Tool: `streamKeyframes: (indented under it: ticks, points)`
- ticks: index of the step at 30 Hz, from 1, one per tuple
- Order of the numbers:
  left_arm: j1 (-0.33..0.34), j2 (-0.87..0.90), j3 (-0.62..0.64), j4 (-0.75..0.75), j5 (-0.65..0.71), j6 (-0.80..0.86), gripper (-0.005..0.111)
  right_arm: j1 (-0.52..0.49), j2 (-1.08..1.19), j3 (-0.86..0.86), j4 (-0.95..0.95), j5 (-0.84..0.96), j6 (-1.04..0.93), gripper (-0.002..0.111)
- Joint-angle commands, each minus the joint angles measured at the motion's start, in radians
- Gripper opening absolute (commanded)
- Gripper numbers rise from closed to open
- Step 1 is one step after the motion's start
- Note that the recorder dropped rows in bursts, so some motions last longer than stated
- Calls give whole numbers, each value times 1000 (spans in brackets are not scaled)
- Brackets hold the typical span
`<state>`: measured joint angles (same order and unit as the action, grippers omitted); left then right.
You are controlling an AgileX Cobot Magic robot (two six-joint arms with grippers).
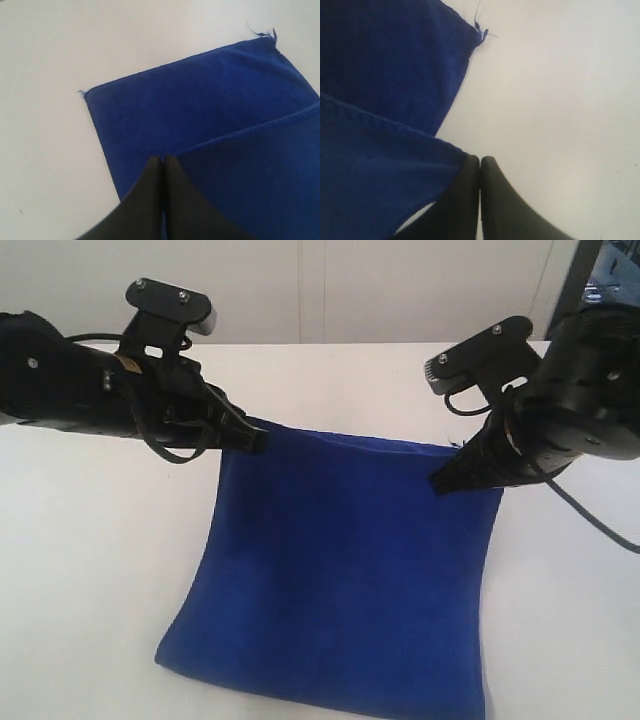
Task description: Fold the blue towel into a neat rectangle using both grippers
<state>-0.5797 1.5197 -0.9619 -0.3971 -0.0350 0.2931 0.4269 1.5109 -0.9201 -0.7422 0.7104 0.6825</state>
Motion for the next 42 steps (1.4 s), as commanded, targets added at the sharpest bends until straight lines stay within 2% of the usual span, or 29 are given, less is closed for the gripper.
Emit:
streamKeyframes:
  ticks: [1,10,17,23,30,42]
  points:
    - [-2,28,-6,-3,-50,2,0,-20,39,2,-15,-56,12,0]
    - [-1,34,-140,12,19,55,0,-20,29,-60,-22,-41,3,0]
    - [19,133,-157,12,35,55,0,-43,100,-59,-54,-93,17,0]
    - [20,182,-164,12,-8,55,0,-62,143,-65,-131,-97,65,0]
    - [20,186,-238,12,-36,85,0,-62,126,-149,-182,-26,66,0]
    - [21,312,-238,12,-128,93,0,-128,278,-154,-238,-148,131,0]
